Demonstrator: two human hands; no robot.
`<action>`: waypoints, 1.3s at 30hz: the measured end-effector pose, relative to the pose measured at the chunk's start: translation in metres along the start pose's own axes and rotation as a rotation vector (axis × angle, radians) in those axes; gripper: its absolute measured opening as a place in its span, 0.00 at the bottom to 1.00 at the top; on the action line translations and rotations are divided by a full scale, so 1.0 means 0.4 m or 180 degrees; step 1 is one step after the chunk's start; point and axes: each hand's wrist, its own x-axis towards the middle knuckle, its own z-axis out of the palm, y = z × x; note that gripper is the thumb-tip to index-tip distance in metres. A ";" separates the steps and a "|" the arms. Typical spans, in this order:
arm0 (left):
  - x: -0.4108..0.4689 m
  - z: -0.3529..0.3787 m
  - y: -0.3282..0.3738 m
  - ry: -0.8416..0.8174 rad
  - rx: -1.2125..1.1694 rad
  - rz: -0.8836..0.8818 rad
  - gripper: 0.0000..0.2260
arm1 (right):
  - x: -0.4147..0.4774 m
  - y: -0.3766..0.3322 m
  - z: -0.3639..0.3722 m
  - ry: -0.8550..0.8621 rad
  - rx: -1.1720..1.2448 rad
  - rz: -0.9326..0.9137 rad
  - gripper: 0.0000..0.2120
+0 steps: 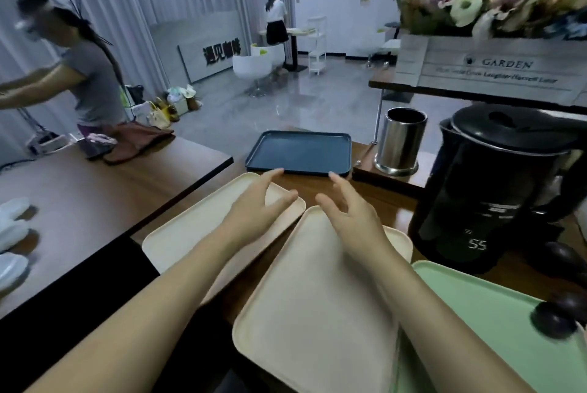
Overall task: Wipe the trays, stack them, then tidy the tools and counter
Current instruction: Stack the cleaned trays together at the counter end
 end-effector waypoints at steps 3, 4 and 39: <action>0.133 -0.014 -0.076 -0.0112 -0.0074 0.0056 0.31 | 0.124 0.004 0.064 0.0148 -0.0065 0.0169 0.30; 0.175 -0.017 -0.102 -0.0150 -0.0077 0.0072 0.31 | 0.161 0.007 0.085 0.0215 -0.0086 0.0227 0.31; 0.687 0.019 -0.449 -0.0273 -0.0205 -0.0108 0.23 | 0.469 0.084 0.225 0.0778 -0.2053 0.1715 0.33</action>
